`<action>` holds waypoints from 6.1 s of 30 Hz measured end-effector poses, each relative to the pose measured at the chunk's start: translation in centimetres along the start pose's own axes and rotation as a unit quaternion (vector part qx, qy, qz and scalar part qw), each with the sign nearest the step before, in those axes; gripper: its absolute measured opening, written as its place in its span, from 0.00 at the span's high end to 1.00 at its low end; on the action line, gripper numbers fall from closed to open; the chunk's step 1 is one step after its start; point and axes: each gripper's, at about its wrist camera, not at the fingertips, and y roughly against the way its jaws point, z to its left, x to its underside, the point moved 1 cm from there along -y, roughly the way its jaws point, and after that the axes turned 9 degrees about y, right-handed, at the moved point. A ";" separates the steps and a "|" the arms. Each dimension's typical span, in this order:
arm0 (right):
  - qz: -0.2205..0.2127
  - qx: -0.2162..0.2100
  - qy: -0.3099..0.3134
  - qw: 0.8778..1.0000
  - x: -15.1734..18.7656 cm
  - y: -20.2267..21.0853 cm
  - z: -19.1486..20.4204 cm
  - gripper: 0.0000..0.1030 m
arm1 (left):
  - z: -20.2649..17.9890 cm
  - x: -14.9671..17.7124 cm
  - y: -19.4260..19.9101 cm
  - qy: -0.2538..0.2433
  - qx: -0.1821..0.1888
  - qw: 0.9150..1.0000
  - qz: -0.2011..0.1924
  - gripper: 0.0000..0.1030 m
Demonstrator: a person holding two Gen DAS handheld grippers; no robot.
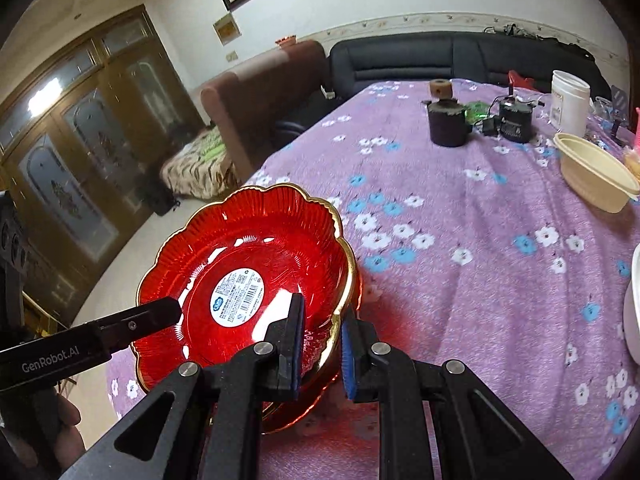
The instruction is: Organize plates and bowls
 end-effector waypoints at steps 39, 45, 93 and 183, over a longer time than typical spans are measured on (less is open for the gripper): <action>-0.088 0.160 -0.098 0.978 4.6 11.8 -14.9 0.47 | -4.7 7.1 7.7 -0.167 0.001 0.975 -0.144 0.23; -0.098 0.222 -0.184 0.953 6.5 14.9 -22.8 0.47 | -13.4 10.1 6.4 -0.269 0.037 0.955 -0.121 0.22; -0.070 0.133 -0.139 0.979 8.4 11.9 -25.0 0.90 | -28.5 12.3 -11.5 -0.294 0.043 0.953 0.058 0.75; -0.073 0.063 -0.007 0.995 3.5 8.7 -5.2 0.39 | -10.4 9.0 6.7 -0.235 -0.087 0.949 -0.192 0.13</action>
